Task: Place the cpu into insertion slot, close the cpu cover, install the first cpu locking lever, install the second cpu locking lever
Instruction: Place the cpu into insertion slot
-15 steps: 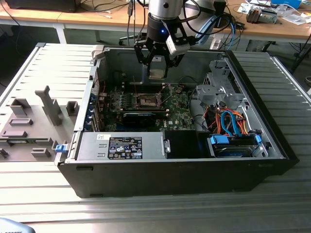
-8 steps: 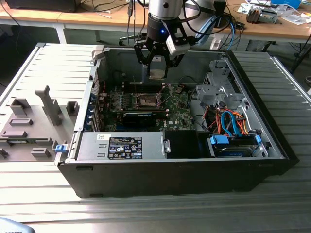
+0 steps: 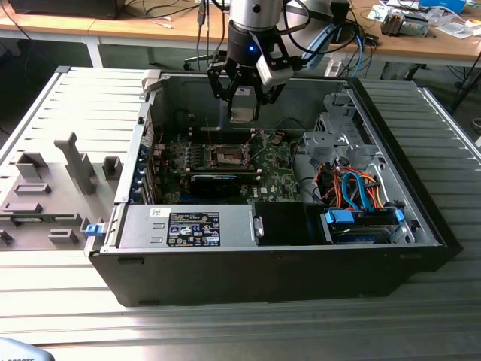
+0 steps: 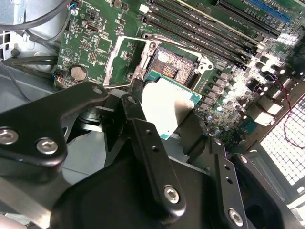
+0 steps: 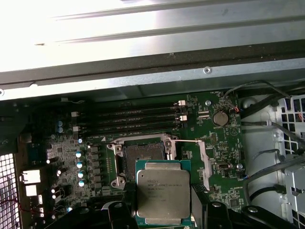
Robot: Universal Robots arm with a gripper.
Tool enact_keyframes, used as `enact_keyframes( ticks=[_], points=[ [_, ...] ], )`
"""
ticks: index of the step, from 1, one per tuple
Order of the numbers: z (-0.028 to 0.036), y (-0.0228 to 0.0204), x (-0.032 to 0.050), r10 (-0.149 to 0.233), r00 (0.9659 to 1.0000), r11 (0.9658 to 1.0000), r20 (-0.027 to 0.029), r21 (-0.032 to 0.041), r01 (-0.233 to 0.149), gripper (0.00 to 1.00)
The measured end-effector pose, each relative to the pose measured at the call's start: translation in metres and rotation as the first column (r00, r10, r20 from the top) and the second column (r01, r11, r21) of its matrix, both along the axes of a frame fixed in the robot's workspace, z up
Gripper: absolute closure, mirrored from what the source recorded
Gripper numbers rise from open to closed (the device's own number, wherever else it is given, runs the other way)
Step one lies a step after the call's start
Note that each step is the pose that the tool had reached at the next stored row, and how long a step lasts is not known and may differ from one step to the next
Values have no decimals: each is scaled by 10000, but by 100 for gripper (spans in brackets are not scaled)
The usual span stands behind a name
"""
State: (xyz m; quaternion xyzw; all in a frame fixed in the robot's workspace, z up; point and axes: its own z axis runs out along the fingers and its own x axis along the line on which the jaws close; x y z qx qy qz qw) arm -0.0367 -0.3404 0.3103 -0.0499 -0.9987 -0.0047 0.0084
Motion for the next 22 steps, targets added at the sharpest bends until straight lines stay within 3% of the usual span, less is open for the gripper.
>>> enact_keyframes(
  ticks=[22],
  points=[
    [-1, 0, 0, -146, 9999, 9999, 0, 0, 146, 45]
  ],
)
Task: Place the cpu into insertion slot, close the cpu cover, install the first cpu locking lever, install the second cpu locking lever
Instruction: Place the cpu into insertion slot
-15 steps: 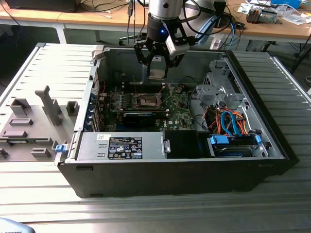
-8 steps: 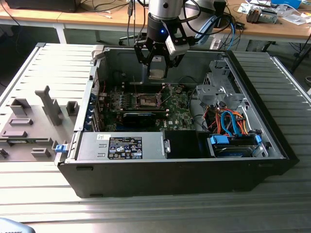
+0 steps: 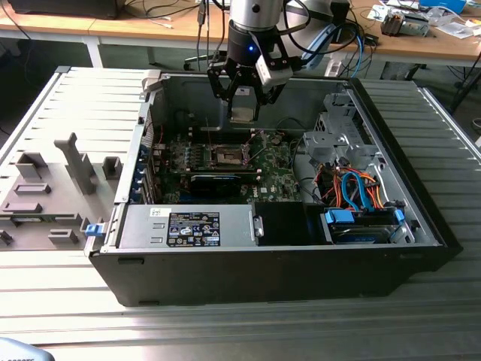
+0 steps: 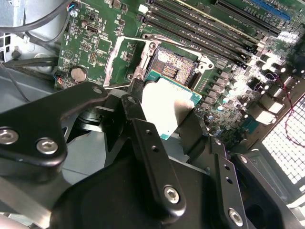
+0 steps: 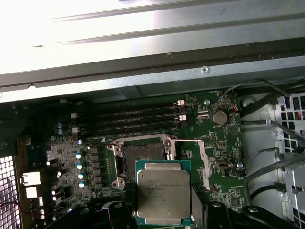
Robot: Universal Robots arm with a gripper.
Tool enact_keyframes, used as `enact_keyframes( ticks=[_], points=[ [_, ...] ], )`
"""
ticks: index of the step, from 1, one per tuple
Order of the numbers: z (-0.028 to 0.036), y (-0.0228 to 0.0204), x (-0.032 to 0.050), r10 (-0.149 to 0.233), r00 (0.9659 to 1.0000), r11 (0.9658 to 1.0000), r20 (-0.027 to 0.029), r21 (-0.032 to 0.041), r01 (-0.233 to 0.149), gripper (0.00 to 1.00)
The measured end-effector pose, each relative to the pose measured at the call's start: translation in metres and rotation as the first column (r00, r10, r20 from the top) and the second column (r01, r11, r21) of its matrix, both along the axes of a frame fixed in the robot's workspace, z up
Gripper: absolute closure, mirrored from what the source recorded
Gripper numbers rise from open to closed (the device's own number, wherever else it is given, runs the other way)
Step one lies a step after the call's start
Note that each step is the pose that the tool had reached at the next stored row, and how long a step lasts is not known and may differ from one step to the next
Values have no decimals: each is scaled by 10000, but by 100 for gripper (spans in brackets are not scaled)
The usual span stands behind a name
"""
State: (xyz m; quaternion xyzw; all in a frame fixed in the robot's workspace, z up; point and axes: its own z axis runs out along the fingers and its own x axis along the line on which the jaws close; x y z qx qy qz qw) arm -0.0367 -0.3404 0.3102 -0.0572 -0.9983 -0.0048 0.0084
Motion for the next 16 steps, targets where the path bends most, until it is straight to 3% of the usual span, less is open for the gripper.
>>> enact_keyframes(
  ticks=[16],
  points=[
    [0, 0, 0, -81, 10000, 10000, 0, 0, 81, 45]
  ],
)
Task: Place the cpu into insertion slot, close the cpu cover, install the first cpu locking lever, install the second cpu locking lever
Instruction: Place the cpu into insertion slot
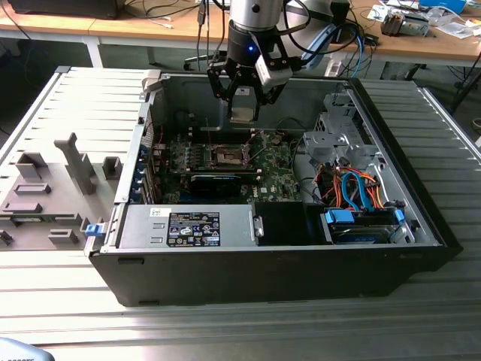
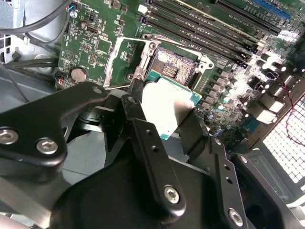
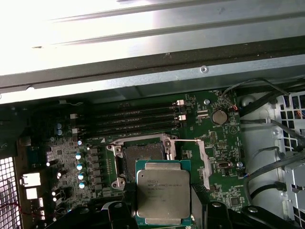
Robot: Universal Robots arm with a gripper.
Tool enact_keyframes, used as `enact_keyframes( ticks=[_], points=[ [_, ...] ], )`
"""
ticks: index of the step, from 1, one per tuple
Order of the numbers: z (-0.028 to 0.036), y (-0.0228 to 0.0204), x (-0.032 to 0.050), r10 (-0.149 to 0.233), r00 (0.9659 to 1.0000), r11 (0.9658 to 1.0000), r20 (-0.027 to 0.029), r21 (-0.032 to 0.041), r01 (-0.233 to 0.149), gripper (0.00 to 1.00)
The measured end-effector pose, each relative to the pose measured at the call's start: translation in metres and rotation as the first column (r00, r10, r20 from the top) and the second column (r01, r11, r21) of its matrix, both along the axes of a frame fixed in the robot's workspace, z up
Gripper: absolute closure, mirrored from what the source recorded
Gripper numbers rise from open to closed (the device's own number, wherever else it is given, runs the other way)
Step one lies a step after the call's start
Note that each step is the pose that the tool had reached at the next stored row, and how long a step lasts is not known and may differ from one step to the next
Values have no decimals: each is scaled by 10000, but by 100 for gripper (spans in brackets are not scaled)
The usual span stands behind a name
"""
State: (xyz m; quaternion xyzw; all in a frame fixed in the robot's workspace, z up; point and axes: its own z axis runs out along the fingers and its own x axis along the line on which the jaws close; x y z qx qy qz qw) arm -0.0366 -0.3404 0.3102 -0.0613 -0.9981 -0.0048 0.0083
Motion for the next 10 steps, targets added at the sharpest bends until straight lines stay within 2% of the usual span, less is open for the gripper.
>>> enact_keyframes(
  ticks=[10],
  points=[
    [0, 0, 0, -89, 10000, 10000, 0, 1, 89, 45]
  ],
)
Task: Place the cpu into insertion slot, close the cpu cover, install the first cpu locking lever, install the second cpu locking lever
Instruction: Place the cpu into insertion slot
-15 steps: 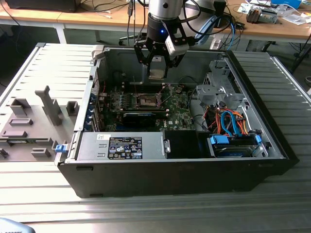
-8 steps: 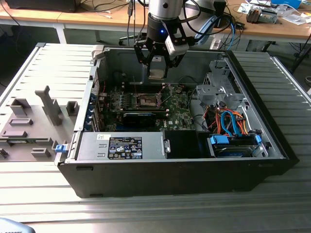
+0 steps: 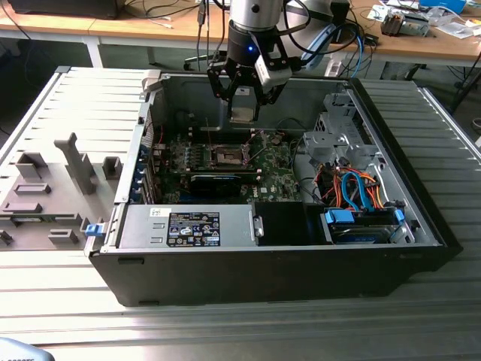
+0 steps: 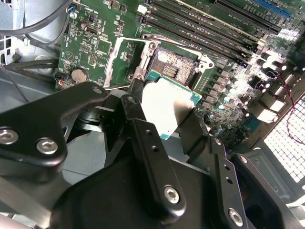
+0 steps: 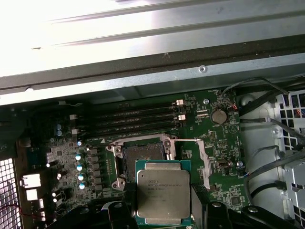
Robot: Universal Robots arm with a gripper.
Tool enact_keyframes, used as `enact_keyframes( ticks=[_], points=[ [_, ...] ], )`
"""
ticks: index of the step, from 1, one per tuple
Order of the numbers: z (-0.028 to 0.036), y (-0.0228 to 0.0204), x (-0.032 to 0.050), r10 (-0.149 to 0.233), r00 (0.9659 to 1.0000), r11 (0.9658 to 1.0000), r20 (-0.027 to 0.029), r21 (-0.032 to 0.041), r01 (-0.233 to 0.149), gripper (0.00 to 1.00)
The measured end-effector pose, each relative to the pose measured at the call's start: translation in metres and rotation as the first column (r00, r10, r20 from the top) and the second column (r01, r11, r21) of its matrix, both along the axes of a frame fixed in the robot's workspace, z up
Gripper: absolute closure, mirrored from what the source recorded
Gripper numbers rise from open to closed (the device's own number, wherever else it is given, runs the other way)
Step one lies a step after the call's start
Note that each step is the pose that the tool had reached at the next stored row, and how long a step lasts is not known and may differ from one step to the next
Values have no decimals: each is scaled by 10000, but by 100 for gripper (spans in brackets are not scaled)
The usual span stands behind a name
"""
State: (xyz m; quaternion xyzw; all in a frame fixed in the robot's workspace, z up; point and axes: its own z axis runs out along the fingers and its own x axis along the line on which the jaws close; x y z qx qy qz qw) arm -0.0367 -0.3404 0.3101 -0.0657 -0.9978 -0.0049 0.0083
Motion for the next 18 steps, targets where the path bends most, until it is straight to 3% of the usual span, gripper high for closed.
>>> enact_keyframes(
  ticks=[18],
  points=[
    [-1, 0, 0, -95, 10000, 10000, 0, 0, 95, 45]
  ],
)
